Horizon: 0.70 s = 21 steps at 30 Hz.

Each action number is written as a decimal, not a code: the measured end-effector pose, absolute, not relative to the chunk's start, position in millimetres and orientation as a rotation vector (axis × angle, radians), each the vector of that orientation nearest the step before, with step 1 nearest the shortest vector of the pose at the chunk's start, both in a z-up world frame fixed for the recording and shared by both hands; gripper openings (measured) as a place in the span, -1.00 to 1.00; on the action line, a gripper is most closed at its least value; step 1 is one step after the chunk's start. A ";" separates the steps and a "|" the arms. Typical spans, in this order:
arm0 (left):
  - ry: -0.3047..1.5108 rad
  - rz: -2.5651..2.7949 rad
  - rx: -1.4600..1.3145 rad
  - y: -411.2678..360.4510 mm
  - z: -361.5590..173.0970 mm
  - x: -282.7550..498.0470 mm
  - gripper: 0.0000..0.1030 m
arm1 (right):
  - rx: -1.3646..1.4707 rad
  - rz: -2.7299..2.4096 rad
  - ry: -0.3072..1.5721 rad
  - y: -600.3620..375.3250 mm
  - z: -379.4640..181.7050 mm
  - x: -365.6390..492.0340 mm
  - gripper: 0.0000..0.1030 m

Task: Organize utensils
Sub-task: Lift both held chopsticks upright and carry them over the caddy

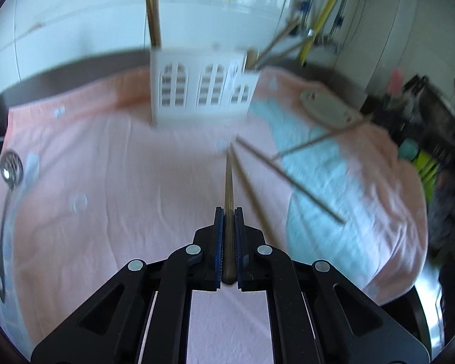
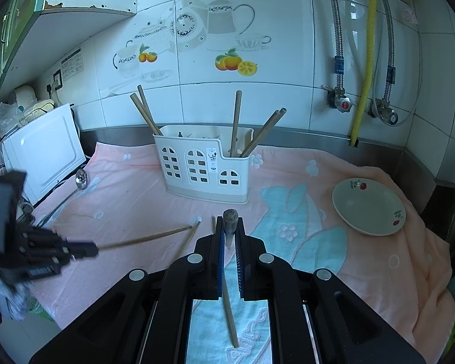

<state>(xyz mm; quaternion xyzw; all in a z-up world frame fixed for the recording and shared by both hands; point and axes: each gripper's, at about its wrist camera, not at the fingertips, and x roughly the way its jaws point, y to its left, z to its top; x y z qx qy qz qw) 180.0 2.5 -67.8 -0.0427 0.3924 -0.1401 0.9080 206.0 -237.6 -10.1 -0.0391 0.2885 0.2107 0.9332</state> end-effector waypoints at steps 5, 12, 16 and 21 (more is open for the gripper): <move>0.742 -0.301 -0.068 -1.4 -44.0 192.3 -0.89 | -0.086 0.436 0.593 -233.0 -5.7 211.4 -0.87; 0.701 -0.309 -0.033 -5.6 -12.7 212.7 -0.90 | -0.109 0.460 0.577 -222.0 18.9 222.1 -0.87; 0.675 -0.313 -0.007 -4.7 12.3 227.6 -0.90 | -0.122 0.483 0.553 -212.3 44.1 232.7 -0.87; 0.641 -0.295 0.013 0.2 40.9 244.1 -0.90 | -0.115 0.498 0.522 -203.3 75.3 251.1 -0.87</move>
